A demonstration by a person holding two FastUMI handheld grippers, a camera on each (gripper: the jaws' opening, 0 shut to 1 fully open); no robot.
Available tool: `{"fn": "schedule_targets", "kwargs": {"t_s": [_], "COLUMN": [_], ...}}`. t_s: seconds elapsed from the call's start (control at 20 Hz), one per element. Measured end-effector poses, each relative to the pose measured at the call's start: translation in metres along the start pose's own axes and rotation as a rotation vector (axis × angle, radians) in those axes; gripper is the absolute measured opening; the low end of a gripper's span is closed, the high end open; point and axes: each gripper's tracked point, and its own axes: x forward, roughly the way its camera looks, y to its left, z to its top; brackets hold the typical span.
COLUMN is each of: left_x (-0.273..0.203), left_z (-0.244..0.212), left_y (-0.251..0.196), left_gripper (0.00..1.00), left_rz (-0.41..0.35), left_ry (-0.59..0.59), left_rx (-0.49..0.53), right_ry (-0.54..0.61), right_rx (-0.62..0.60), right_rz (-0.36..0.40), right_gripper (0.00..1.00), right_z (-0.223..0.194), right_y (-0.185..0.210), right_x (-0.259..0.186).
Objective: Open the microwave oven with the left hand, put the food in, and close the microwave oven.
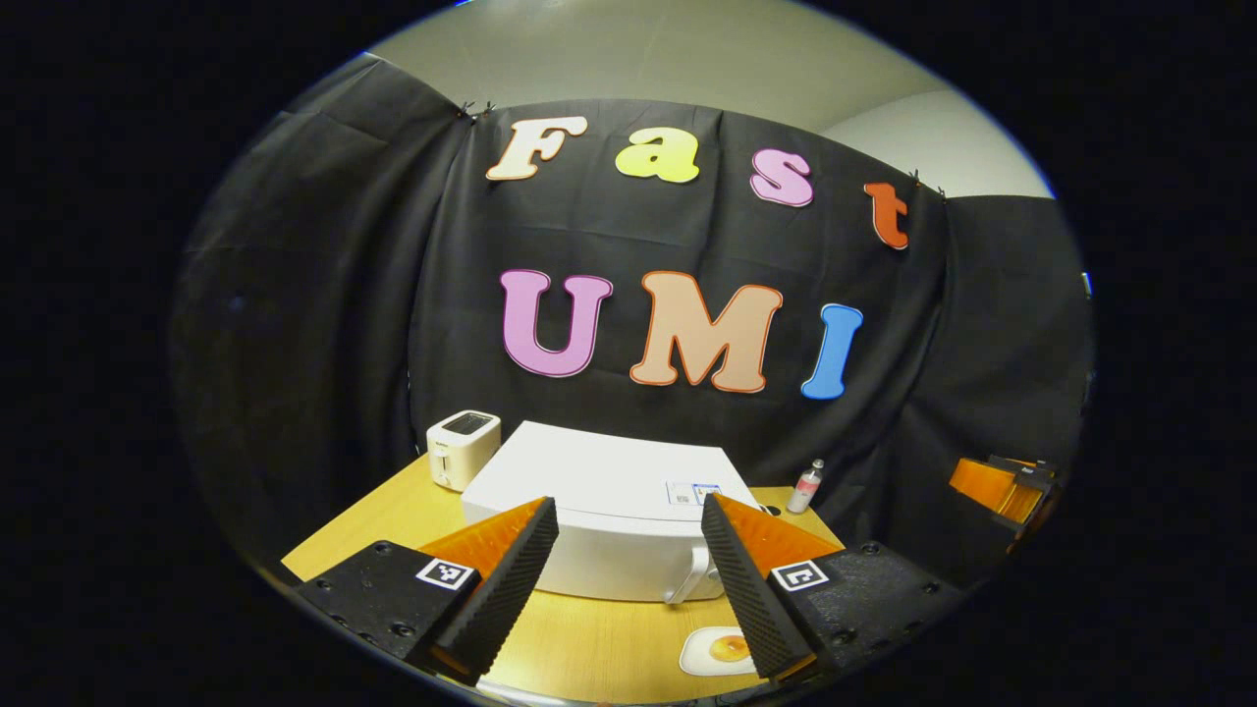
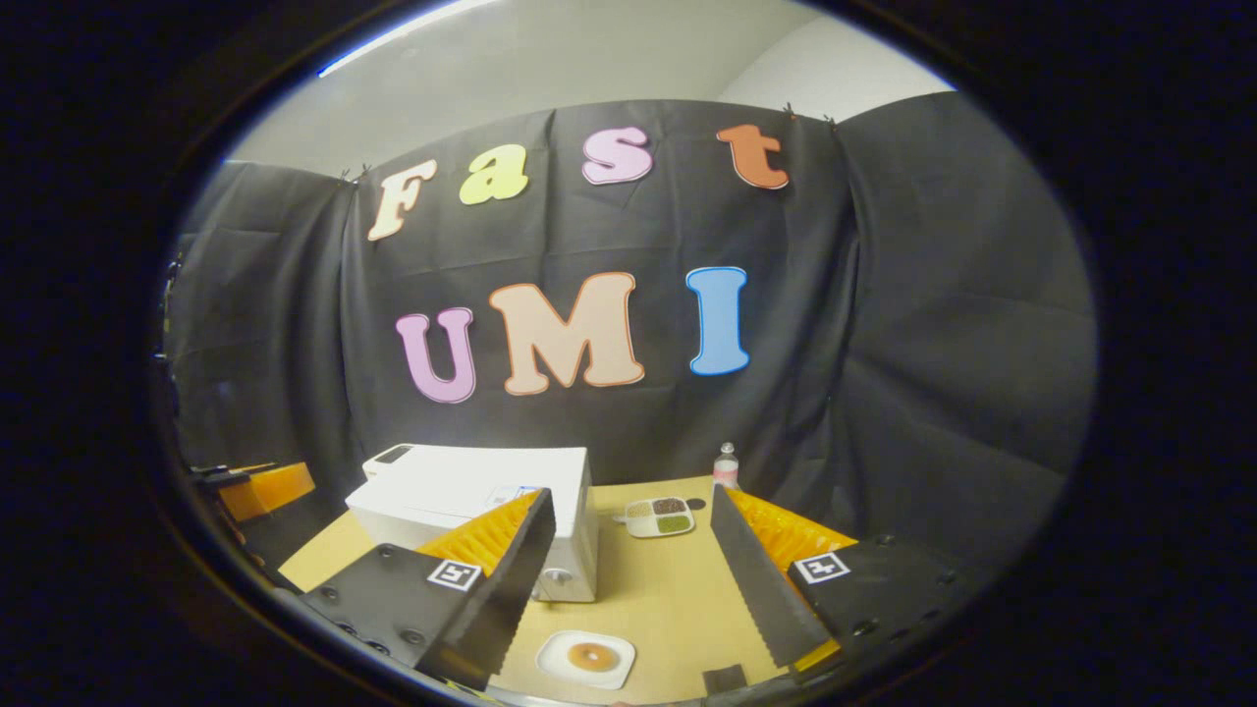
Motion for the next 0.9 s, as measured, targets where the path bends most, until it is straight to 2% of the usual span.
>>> {"fn": "schedule_targets", "kwargs": {"t_s": [0.15, 0.2, 0.25, 0.55, 0.6, 0.75, 0.8, 0.9], "left_x": [0.011, 0.014, 0.017, 0.042, 0.047, 0.06, 0.064, 0.073], "left_z": [-0.025, -0.037, -0.046, -0.097, -0.107, -0.132, -0.14, -0.157], "left_y": [-0.007, -0.009, -0.013, -0.034, -0.039, -0.052, -0.055, -0.06], "left_gripper": [0.94, 0.89, 0.94, 0.92, 0.92, 0.92, 0.92, 0.89], "left_rz": [-0.01, -0.01, -0.02, -0.071, -0.084, -0.124, -0.131, -0.144], "left_ry": [0.05, 0.088, 0.112, 0.235, 0.26, 0.316, 0.333, 0.362], "left_rx": [-0.002, 0.002, 0.0, 0.04, 0.046, 0.054, 0.057, 0.069], "right_ry": [0.02, 0.023, 0.017, 0.031, 0.034, 0.046, 0.051, 0.055], "right_rx": [0.007, 0.009, 0.009, -0.005, -0.005, -0.007, -0.007, -0.007], "right_rz": [0.001, -0.002, -0.008, -0.051, -0.061, -0.09, -0.099, -0.123], "right_gripper": [0.92, 0.92, 0.92, 0.92, 0.99, 0.99, 0.92, 0.92], "right_z": [-0.008, -0.008, -0.007, -0.01, -0.011, -0.017, -0.019, -0.022], "right_y": [-0.005, -0.007, -0.01, -0.027, -0.03, -0.039, -0.041, -0.046], "right_x": [0.003, 0.003, 0.004, 0.004, 0.003, 0.002, 0.001, -0.001]}}
